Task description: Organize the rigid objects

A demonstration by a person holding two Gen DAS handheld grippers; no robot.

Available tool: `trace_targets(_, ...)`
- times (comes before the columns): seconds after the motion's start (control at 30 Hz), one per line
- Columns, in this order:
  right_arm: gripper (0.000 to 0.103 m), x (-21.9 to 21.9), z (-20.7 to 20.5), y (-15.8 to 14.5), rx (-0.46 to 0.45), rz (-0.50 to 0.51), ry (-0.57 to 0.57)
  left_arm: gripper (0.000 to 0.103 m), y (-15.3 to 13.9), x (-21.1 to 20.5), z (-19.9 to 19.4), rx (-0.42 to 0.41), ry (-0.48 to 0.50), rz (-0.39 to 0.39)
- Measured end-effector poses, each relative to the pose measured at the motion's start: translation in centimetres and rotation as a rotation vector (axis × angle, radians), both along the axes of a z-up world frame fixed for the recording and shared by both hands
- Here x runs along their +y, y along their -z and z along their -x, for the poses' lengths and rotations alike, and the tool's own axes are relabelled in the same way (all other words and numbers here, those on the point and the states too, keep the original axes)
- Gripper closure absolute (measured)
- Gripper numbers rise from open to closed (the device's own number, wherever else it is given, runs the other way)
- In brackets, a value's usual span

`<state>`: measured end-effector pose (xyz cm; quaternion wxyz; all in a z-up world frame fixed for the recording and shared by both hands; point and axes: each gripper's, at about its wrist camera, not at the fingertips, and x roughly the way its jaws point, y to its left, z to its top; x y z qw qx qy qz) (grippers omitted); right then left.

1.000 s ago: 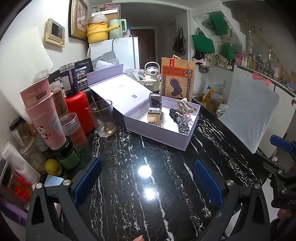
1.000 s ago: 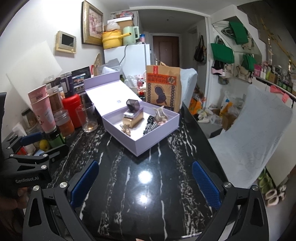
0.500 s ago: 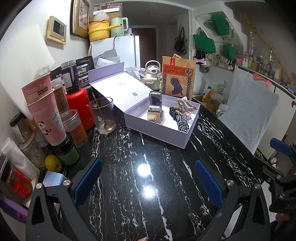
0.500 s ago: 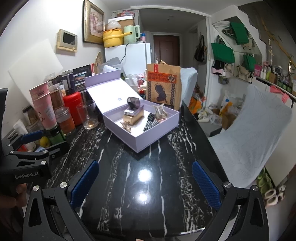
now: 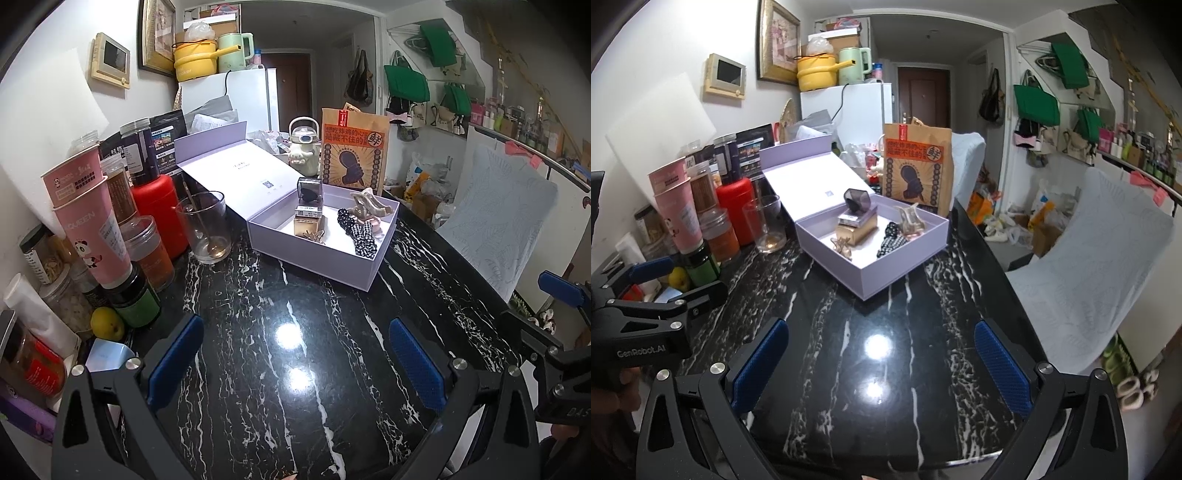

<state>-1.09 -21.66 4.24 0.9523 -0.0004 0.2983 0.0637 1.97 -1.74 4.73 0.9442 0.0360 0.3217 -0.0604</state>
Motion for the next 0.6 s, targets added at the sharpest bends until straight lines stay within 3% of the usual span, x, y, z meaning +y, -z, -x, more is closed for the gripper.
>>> trace_targets(0.6, 0.001, -0.01, 0.05, 0.34, 0.003, 0.002, 0.001, 0.001, 0.15, -0.07, 0.24, 0.005, 0.006, -0.009)
